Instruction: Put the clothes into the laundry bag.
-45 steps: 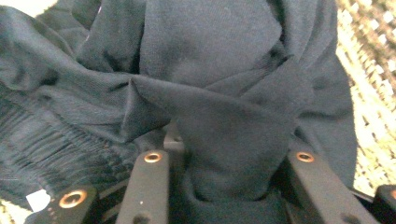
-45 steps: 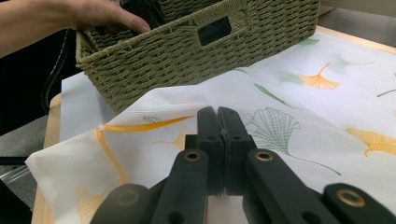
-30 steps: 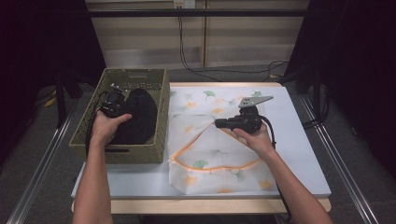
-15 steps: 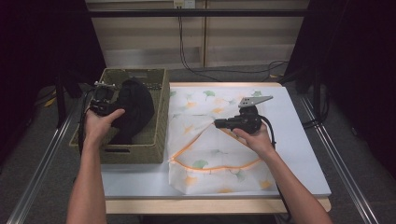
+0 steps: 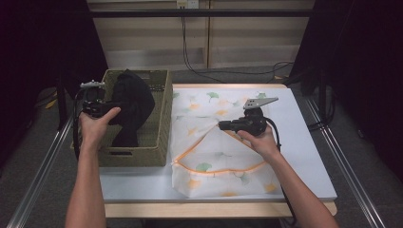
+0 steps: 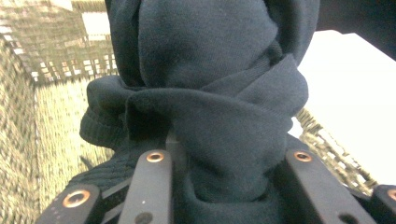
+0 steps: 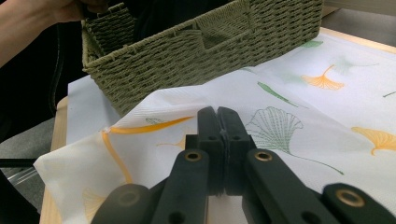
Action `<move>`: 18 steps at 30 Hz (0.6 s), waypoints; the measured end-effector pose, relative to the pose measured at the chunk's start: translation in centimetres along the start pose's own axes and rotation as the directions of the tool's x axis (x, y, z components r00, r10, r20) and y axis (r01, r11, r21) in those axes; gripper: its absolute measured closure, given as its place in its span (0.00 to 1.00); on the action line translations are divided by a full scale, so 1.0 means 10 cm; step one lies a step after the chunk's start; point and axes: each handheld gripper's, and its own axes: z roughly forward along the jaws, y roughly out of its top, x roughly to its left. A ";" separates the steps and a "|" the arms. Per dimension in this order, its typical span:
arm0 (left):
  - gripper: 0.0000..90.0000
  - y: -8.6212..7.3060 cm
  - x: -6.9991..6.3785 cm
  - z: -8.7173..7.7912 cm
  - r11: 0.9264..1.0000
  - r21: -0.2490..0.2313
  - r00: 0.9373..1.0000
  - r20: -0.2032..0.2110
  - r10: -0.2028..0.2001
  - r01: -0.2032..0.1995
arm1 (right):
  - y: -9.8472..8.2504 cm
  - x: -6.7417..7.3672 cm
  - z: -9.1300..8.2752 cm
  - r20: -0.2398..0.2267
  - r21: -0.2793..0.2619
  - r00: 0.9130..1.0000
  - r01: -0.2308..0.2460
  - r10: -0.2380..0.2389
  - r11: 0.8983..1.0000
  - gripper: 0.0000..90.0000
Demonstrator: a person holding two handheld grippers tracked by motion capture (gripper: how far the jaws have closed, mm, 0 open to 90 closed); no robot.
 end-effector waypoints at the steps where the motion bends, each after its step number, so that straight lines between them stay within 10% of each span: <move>1: 0.74 0.00 0.00 -0.02 1.000 -0.009 1.000 0.006 0.002 -0.002 | 0.00 0.00 0.00 0.000 0.001 1.000 0.000 0.000 1.000 0.99; 18: 0.74 -0.03 -0.16 -0.18 0.988 -0.150 0.998 0.054 0.035 -0.026 | 0.00 0.00 0.01 0.002 0.004 1.000 0.006 -0.006 1.000 0.99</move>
